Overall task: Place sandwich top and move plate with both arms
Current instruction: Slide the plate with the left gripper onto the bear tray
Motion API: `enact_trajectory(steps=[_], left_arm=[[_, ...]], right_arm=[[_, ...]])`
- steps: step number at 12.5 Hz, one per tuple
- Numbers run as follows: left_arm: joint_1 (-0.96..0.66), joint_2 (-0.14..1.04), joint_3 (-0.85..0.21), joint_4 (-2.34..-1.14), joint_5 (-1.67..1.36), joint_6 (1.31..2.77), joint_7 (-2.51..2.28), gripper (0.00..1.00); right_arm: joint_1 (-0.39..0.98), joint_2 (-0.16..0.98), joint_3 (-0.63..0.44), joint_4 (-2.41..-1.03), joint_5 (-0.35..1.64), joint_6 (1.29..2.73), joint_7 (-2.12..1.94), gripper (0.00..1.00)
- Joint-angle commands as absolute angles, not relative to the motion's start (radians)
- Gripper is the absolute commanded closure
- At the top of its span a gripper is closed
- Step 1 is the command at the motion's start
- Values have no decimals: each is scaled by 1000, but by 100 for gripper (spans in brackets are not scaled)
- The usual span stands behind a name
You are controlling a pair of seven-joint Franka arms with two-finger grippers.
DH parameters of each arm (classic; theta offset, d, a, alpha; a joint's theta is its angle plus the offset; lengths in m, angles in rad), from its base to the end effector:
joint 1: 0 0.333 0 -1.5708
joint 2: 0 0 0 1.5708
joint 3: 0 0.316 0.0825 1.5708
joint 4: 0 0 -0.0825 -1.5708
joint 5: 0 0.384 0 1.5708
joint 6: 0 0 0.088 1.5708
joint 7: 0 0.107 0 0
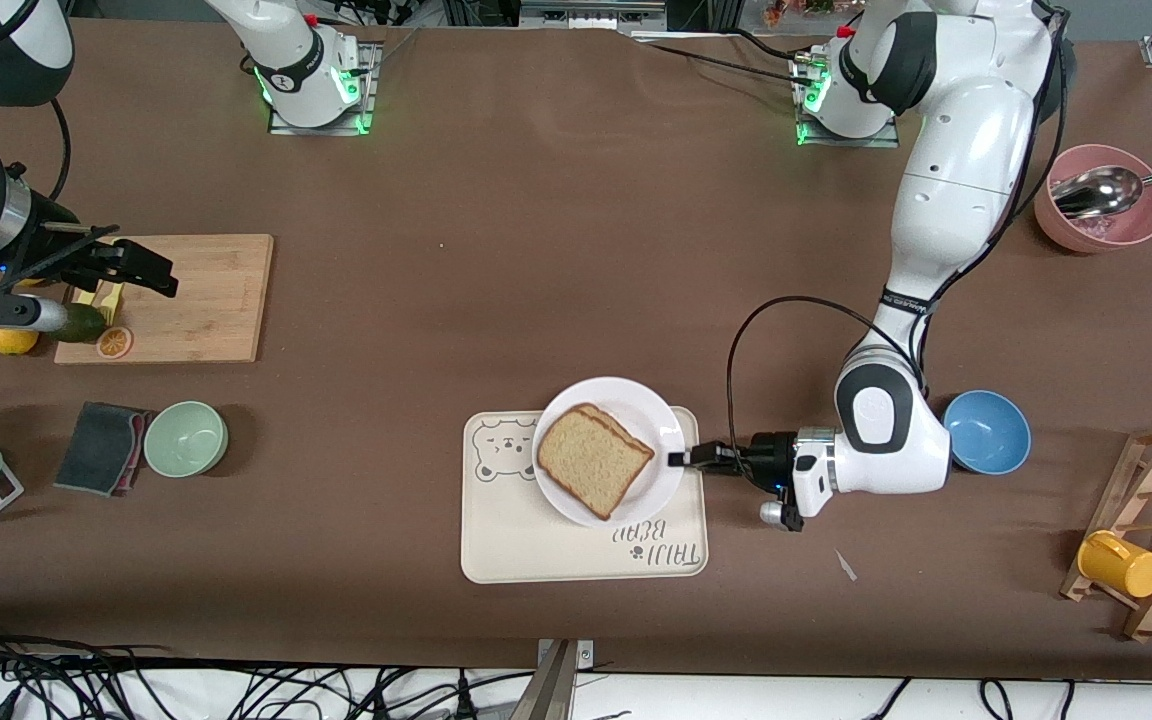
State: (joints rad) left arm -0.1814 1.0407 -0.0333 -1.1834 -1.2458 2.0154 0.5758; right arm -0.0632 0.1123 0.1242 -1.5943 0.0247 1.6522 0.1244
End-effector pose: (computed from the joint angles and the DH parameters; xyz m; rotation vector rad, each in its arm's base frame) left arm 0.7309 -0.2086 0.1644 2.0544 -0.0515 0.0199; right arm 0.5899 0.0349 0.5564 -3.1053 0.1032 0.0884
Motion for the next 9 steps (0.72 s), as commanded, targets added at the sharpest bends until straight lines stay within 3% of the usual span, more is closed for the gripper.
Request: enact_trajectory(steps=[1, 9], left_arm=[[-184, 1092, -35, -1099, -1302, 2055, 566, 100], [-225, 1146, -43, -1065, -1302, 2155, 578, 100]], right_arm=[[-69, 100, 133, -1598, 15, 1660, 138, 0], [-69, 124, 133, -1577, 17, 1660, 137, 0]])
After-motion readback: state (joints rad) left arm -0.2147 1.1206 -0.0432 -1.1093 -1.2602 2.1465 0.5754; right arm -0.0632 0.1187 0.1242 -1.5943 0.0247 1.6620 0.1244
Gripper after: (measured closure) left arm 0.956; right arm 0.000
